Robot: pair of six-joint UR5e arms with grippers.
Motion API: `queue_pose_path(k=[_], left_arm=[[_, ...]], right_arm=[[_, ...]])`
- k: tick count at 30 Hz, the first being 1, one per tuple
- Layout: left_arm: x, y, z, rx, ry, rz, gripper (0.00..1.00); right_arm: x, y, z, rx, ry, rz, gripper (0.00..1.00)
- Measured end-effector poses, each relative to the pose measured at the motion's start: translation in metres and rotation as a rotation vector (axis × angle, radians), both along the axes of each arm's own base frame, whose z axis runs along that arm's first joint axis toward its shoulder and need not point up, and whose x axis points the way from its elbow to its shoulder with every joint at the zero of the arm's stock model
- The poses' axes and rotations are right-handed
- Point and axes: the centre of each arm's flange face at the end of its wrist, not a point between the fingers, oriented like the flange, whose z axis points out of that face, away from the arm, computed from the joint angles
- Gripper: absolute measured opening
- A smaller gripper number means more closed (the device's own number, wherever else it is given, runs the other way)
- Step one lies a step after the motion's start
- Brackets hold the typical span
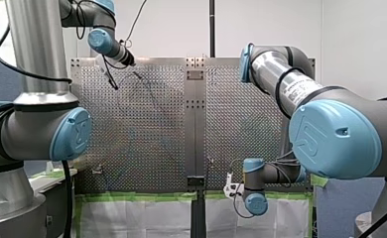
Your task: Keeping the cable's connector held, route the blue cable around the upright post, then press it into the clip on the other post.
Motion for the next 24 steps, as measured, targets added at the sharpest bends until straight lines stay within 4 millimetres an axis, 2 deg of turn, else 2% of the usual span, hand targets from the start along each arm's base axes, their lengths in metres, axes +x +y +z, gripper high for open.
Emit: queue_pose_path(k=[8,24], left_arm=[[0.005,0.009,0.029,0.062,-0.053,0.079,1.00],[-0.001,0.009,0.016,0.207,0.047,0.192,1.00]], right_arm=[[0.000,0.000,0.000,-0.001,-0.005,0.000,0.00],[0.002,-0.002,0.001,-0.004,-0.031,0.002,0.00]])
